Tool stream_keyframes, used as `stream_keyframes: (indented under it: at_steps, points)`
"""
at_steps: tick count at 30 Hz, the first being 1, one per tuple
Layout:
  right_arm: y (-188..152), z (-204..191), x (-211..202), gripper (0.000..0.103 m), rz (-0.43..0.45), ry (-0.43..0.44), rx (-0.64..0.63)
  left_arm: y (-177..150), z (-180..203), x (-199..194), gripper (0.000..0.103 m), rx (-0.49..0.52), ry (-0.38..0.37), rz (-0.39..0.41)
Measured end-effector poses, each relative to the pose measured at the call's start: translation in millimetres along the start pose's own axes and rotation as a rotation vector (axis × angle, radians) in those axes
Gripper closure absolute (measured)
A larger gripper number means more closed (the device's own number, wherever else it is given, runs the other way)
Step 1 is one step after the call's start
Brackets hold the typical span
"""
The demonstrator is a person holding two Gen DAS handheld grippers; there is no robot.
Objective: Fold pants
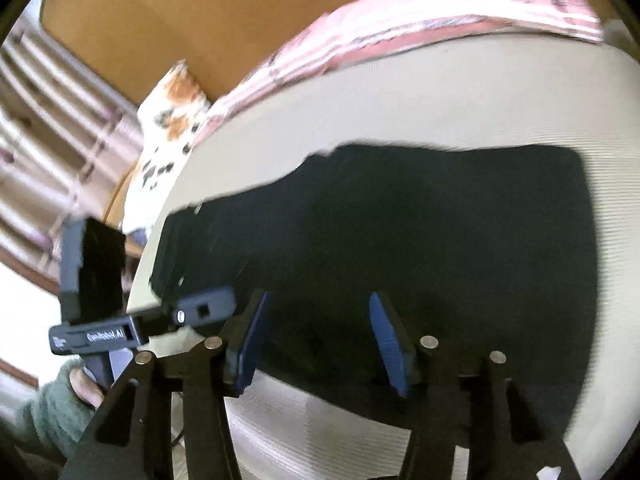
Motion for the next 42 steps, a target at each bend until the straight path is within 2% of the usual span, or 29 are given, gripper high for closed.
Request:
stream_keyframes:
  at_steps: [4,7,9,15,18,20,22,25,30,32,34,36,38,42]
  points:
    - [-1,28,-17,0.053,0.042,0.015,0.097,0,0,20,0.043,-0.061,-0.029,-0.085]
    - [-5,40,-17,0.053,0.046,0.029,0.145,0,-4,30,0.044,-0.111,-0.066,-0.120]
    - [-8,44,-16,0.053,0.045,0.030,0.156,1,-7,34,0.044,-0.149,-0.088,-0.127]
    - [-10,50,-9,0.053,0.041,0.046,0.181,8,-3,41,0.044,-0.178,-0.123,-0.130]
    - [-11,53,-7,0.053,0.039,0.046,0.193,8,5,49,0.062,-0.168,-0.149,-0.147]
    - [-12,56,-5,0.053,0.036,0.047,0.203,7,8,54,0.069,-0.156,-0.128,-0.145]
    - [-13,60,-5,0.053,0.032,0.046,0.214,7,6,53,0.088,-0.151,-0.101,-0.139]
    - [-14,63,-5,0.053,0.030,0.044,0.229,6,9,42,0.093,-0.151,-0.124,-0.114]
    - [-14,61,-7,0.053,0.026,0.027,0.218,-4,31,14,0.094,-0.063,-0.098,-0.052]
    - [-13,59,-5,0.053,0.015,0.010,0.201,-12,27,14,0.094,-0.059,-0.080,-0.068]
    - [-16,59,0,0.053,-0.005,0.001,0.192,-23,10,27,0.094,-0.085,-0.027,-0.119]
    - [-19,61,10,0.053,-0.032,-0.007,0.200,-28,-4,40,0.094,-0.121,-0.014,-0.146]
    - [-21,63,16,0.053,-0.046,-0.027,0.201,-25,-6,40,0.093,-0.126,-0.023,-0.141]
    - [-22,62,18,0.053,-0.056,-0.038,0.189,-21,-4,34,0.085,-0.095,0.027,-0.138]
Point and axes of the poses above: each gripper's, at about its wrist camera, not at the fingertips, and x roughly the way its jaws point, z to its right, y to its top, the point moved 5 cm from there along x, roughly the way its jaws point, and after that the axes turned 8 degrees about -z, right-handed, at the moved point
